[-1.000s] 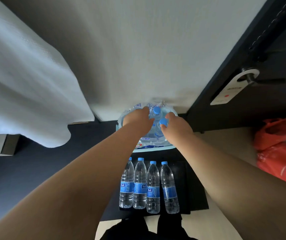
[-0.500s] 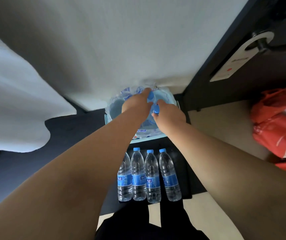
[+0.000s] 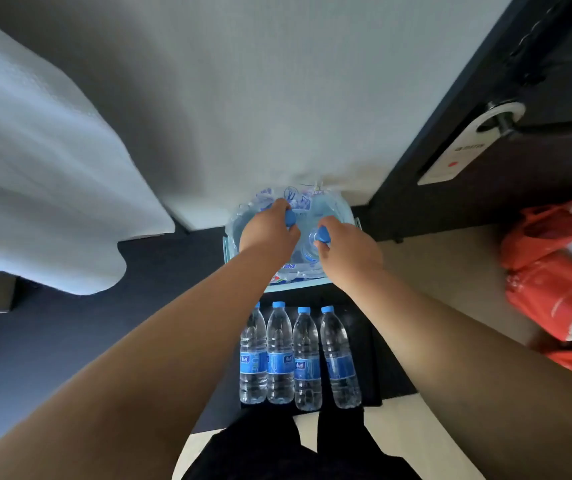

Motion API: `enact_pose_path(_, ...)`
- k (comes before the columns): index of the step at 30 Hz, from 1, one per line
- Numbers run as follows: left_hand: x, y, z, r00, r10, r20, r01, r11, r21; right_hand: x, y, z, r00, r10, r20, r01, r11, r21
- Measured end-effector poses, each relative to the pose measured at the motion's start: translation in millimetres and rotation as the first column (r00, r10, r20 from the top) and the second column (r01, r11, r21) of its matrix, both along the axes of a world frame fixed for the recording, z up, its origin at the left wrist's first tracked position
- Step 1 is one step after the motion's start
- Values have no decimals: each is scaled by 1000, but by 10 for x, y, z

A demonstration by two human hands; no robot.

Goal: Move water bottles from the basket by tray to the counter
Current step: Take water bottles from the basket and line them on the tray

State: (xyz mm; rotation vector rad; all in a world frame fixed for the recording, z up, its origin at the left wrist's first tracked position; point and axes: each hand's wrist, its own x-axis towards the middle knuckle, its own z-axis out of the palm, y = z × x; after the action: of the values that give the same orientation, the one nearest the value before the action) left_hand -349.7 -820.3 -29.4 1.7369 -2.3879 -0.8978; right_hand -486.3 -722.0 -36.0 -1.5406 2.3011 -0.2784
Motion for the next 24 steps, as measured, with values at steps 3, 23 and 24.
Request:
enact_pose_path(3, 139, 75, 279, 995, 87, -57, -88, 996, -13, 10, 86, 241, 1000, 24, -7, -24, 999, -45)
enact_pose_path(23, 867, 704, 1373, 981, -31, -191, -7, 981, -194, 481, 642, 1455, 992, 97, -78, -110, 975, -195)
enact_pose_path(24, 894, 738, 1341, 983, -36, -183, 3, 985, -175, 494, 673, 1431, 992, 95, -79, -109, 976, -190)
